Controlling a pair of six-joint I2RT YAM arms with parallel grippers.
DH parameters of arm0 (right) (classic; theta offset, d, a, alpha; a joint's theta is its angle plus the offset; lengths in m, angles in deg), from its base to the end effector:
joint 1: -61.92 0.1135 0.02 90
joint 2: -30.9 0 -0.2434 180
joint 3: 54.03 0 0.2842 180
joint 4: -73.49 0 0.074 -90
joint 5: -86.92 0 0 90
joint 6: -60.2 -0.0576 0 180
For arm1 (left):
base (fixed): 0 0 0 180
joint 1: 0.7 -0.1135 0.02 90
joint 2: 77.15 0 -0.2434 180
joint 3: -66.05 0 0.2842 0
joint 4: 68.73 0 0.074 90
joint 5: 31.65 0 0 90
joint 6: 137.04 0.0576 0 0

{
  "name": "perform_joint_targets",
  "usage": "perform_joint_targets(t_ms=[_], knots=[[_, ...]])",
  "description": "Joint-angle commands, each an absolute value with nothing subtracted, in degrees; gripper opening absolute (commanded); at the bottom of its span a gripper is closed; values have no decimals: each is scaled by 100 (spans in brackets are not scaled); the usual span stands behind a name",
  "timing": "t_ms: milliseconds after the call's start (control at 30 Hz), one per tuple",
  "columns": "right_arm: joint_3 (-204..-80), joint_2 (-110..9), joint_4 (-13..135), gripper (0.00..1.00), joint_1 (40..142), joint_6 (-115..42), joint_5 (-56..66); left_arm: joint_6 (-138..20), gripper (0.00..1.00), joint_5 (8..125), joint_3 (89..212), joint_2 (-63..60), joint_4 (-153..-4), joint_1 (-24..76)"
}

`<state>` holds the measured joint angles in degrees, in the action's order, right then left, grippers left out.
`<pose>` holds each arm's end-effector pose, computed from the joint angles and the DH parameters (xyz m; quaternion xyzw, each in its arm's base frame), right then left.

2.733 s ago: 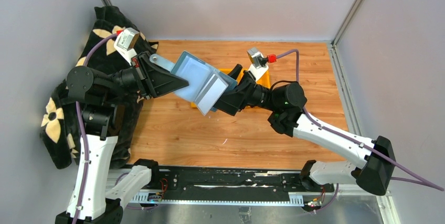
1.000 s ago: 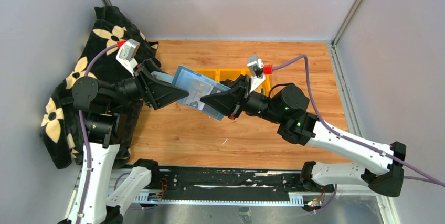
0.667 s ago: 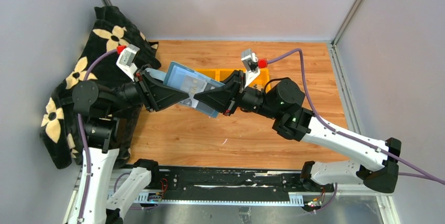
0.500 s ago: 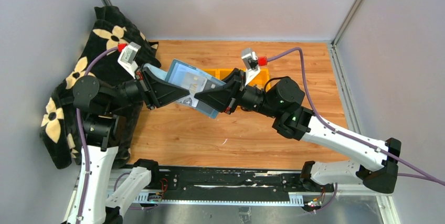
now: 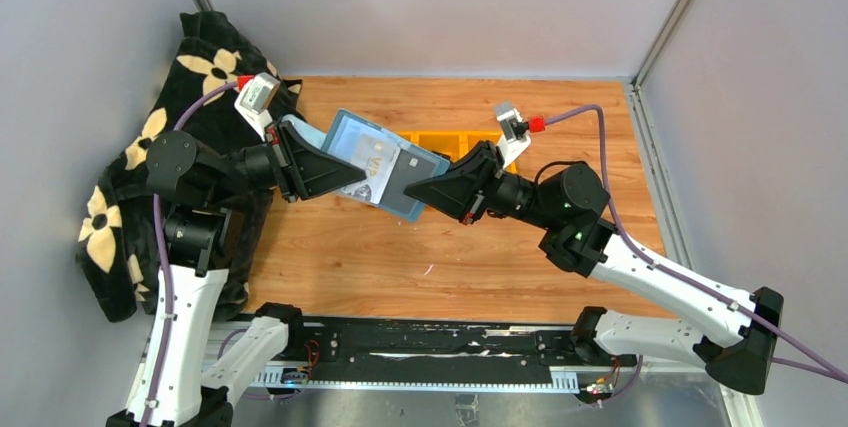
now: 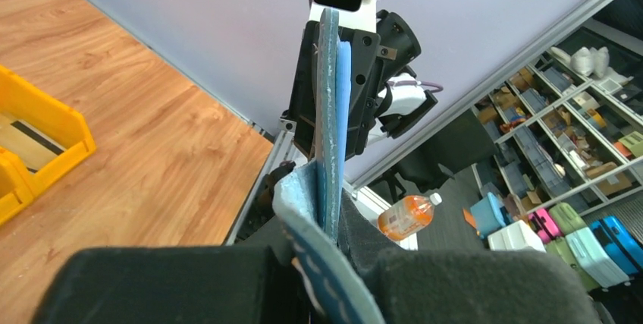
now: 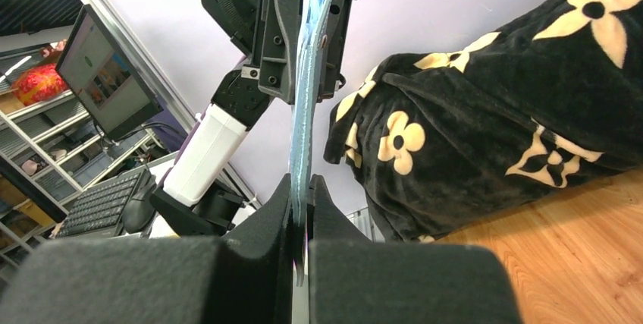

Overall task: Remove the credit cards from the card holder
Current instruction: Remove the credit card from the card holder.

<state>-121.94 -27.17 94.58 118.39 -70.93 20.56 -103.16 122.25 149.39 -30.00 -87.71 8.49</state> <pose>0.1354 0.2462 0.4338 -0.2410 0.4544 0.7073 0.4850 0.1682 -0.0796 0.4891 0.1903 0.6314 -0.6329 0.4056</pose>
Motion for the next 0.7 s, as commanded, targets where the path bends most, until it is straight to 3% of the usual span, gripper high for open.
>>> perform_joint_targets(t_ms=[0, 233, 333, 600, 667], knots=[[-12204, -2483, 9924, 0, 11730, -7212, 2536, -10394, 14, 12183, 15142, -2989, -8590, 782], [-12181, -2393, 10012, 0, 11729, -7171, 2878, -9748, 26, 12057, 15458, -2888, -9239, 774], [-12220, -2450, 10112, 0, 11729, -7243, 2970, -9606, 27, 11919, 15490, -2881, -9336, 774], [-12341, -2753, 10522, 1, 11729, -7481, 3088, -10240, 12, 12049, 15128, -2984, -8616, 774], [-12358, -2808, 10495, 9, 11729, -7514, 3027, -10414, 9, 12110, 15068, -2993, -8420, 774]])
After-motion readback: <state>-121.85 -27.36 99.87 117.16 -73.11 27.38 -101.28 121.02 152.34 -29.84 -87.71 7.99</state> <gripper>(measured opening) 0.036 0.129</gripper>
